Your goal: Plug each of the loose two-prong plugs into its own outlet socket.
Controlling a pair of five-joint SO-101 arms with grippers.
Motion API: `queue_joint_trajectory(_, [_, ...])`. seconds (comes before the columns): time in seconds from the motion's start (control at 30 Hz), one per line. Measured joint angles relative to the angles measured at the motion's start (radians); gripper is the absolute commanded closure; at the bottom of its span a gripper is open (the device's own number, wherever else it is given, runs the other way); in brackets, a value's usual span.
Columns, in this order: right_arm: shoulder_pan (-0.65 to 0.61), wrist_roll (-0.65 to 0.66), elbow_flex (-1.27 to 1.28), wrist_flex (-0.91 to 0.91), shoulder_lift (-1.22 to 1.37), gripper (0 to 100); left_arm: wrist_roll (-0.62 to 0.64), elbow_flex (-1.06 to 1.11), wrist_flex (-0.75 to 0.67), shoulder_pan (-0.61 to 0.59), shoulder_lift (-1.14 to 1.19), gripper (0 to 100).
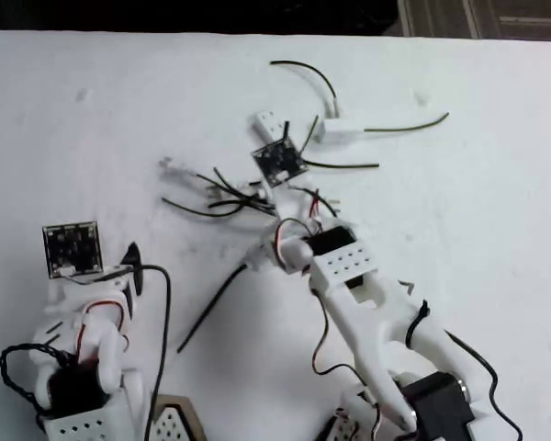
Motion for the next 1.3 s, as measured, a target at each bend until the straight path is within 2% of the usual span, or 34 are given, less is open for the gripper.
queue_joint_trajectory(0.5, [-0.009,0.000,0.006,0.041,0.003,98.1,0.000,0.000,0.000,0.000,0.000,78])
queue_joint_trajectory(0.73, [-0.009,-0.003,-0.040,0.054,0.124,98.1,0.000,0.000,0.000,0.000,0.000,78])
queue_joint_trajectory(0.93, [-0.009,-0.002,-0.146,0.137,0.250,98.1,0.000,0.009,0.000,0.000,0.000,78])
queue_joint_trajectory(1.3, [-0.009,-0.002,-0.157,0.152,0.270,98.1,0.000,0.012,0.000,0.000,0.000,78])
